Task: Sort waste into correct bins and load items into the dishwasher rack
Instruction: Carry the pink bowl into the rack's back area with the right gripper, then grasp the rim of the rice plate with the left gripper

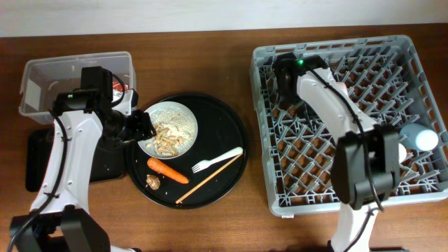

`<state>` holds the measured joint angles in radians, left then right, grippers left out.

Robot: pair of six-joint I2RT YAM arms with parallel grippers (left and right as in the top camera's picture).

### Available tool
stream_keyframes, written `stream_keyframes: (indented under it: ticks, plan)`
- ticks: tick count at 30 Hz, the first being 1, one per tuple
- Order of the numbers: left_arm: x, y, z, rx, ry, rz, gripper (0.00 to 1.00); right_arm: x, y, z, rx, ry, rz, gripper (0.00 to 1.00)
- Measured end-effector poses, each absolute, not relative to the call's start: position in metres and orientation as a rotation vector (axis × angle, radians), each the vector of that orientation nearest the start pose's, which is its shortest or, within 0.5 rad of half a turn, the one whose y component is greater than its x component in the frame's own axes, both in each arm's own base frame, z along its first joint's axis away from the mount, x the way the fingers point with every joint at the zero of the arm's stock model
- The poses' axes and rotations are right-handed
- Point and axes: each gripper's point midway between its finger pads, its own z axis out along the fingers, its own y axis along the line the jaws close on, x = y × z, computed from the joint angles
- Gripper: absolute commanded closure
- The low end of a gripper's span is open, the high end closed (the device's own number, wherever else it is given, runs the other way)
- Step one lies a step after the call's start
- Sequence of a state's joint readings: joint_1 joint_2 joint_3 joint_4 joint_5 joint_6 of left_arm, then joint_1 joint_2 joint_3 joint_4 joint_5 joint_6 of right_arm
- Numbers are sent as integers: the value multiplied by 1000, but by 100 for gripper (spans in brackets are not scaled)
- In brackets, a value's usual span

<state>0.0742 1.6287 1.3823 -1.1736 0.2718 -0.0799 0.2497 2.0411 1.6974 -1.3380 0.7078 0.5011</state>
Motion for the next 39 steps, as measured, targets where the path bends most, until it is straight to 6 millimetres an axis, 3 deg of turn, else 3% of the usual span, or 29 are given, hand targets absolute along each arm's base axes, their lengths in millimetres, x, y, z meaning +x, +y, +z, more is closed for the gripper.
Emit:
stream_keyframes:
  ticks: [2,3,4,7,9,12,15,16,20,22,25,28,30,31,36,39]
  plan:
    - [326,-22,139,-198,2959,-406,31,381,-11,138,343,2775,-904,41]
    - [326,-22,139,-198,2959,-406,31,379,-6,153,377,2753,-814,28]
    - [326,-22,139,-203,2958,-406,30,378,1,172,410,2723,-689,8]
    - [326,-22,139,-203,2958,-406,27,383,39,216,354,2656,-249,2]
    - [326,-22,139,-203,2957,-405,27,375,92,235,47,2678,150,2]
    - [329,-22,139,-197,2945,-406,27,352,144,233,-247,2727,443,2]
    - [347,-40,143,-102,2877,-406,27,337,168,231,-379,2743,545,2]
    - [350,-43,144,-86,2864,-406,28,333,170,230,-392,2753,556,2]
    - [363,-110,143,189,2794,-420,28,318,166,225,-403,2820,547,2]
    - [361,-136,118,284,2847,-410,28,314,161,222,-396,2847,518,2]
    - [350,-155,70,385,2971,-324,29,315,159,221,-394,2850,500,2]
    - [346,-155,40,422,3037,-231,35,315,159,221,-393,2851,497,2]
    - [347,-150,31,416,3054,-181,37,315,158,221,-393,2851,493,2]
    - [347,-147,25,415,3068,-156,44,315,158,221,-393,2851,493,2]
    - [344,-152,21,438,3074,-137,49,315,158,221,-393,2852,493,2]
    - [342,-156,21,454,3074,-135,58,313,158,220,-393,2858,492,2]
